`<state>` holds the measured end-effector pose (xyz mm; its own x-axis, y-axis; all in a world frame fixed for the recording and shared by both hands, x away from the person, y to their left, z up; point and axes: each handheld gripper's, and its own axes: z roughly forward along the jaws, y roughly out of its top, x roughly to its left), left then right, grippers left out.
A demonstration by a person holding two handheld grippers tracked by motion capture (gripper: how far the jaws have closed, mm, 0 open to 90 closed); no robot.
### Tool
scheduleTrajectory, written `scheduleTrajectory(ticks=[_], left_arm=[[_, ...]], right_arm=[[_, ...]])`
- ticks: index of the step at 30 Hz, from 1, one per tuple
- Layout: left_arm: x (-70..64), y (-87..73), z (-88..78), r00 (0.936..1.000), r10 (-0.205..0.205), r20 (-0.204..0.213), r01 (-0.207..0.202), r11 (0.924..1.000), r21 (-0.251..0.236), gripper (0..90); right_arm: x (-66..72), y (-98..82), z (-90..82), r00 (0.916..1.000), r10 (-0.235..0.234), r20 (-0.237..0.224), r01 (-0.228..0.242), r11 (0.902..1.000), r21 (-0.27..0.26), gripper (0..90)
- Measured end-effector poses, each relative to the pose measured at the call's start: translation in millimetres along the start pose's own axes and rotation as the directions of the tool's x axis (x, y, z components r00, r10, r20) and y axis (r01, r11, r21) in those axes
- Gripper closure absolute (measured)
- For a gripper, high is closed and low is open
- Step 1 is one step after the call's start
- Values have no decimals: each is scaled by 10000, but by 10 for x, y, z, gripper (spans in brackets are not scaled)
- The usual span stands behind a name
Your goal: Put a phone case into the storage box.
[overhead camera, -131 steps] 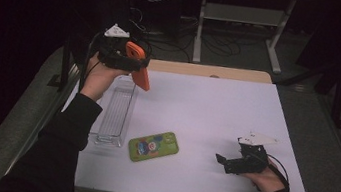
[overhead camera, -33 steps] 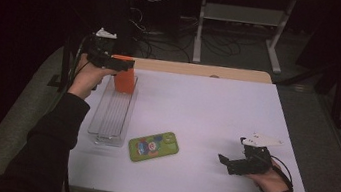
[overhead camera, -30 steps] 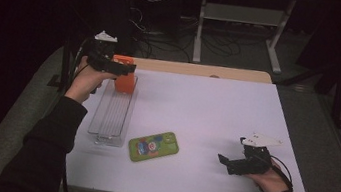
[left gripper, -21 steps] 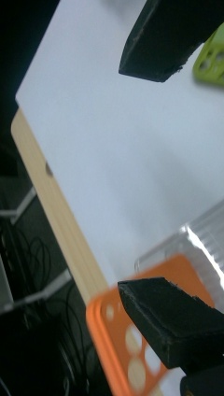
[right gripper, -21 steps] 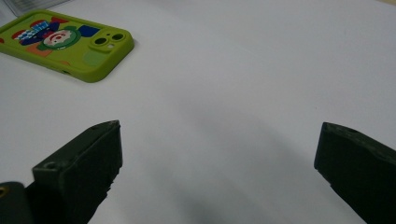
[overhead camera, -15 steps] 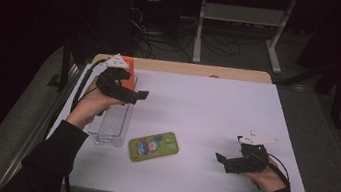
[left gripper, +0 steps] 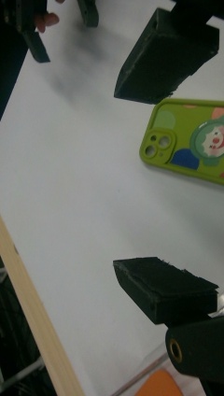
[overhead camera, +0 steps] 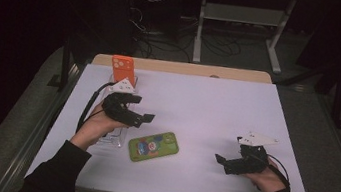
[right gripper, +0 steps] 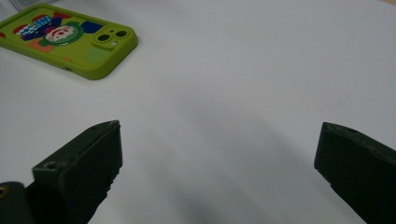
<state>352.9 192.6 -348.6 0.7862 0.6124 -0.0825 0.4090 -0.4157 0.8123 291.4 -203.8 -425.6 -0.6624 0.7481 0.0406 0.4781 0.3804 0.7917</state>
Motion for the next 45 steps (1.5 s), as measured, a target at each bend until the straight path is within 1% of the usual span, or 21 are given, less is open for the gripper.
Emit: scheduleTrajectory(ticks=[8,10,11,13,17,18,21,22,24,26,28,29,32,33,34,37,38,41,43,44,45], left_arm=[[-122,-142,40,9987,259,448,-280,9985,478,268],[-146,-168,60,9980,448,450,-475,9970,618,329],[-154,-182,78,9969,488,610,-530,9961,705,358],[-176,-202,121,9967,466,665,-518,9956,783,464],[-189,-226,151,9940,827,710,-907,9888,1184,668],[-191,-231,153,9937,834,744,-921,9883,1216,748],[-221,-263,162,9946,652,807,-753,9886,1301,892],[-240,-277,163,9957,539,760,-640,9884,1381,897],[-251,-295,167,9951,678,719,-785,9843,1583,899],[-275,-317,182,9963,530,677,-645,9815,1805,899],[-276,-329,221,9964,714,450,-790,9763,2014,899],[-289,-345,245,9975,563,427,-639,9767,2047,899],[-305,-372,279,9966,653,498,-750,9711,2267,898],[-323,-383,278,9975,463,526,-570,9724,2260,898],[-323,-391,277,9971,573,508,-673,9720,2252,899],[-352,-429,279,9970,463,616,-596,9698,2365,898],[-360,-447,287,9963,587,623,-722,9676,2421,898],[-407,-511,284,9958,600,685,-761,9615,2641,899],[-434,-549,264,9960,494,750,-679,9608,2687,899],[-451,-565,261,9967,430,695,-598,9634,2613,899],[-458,-585,247,9961,563,675,-727,9592,2731,899]], right_arm=[[19,1,12,9999,-168,-17,169,9998,134,2],[21,1,14,9998,-211,-4,211,9997,124,2],[22,2,14,9998,-213,-13,213,9997,118,2],[19,4,18,9998,-207,-39,208,9997,126,2],[20,5,25,9998,-197,-41,198,9998,90,2],[21,5,26,9998,-196,-35,196,9998,106,2],[24,5,35,9999,-159,-41,160,9998,78,2],[20,5,35,9996,-264,-37,265,9996,98,2],[24,6,32,9996,-272,-44,273,9995,147,2],[25,6,32,9995,-318,-53,319,9994,140,2],[30,8,29,9996,-277,-65,278,9995,144,2],[29,8,29,9996,-275,-65,276,9995,144,2],[31,7,27,9996,-290,-47,291,9995,155,2],[28,8,24,9995,-312,-50,312,9994,125,2],[26,9,22,9995,-299,-47,300,9995,107,2],[20,9,23,9996,-290,-68,291,9995,128,2],[17,9,26,9995,-314,-71,315,9994,132,2],[25,9,23,9995,-310,-70,311,9994,129,2],[30,9,20,9996,-291,-43,291,9995,86,2],[28,8,18,9995,-300,-37,300,9995,76,2],[26,7,18,9994,-337,-20,337,9994,92,2]])
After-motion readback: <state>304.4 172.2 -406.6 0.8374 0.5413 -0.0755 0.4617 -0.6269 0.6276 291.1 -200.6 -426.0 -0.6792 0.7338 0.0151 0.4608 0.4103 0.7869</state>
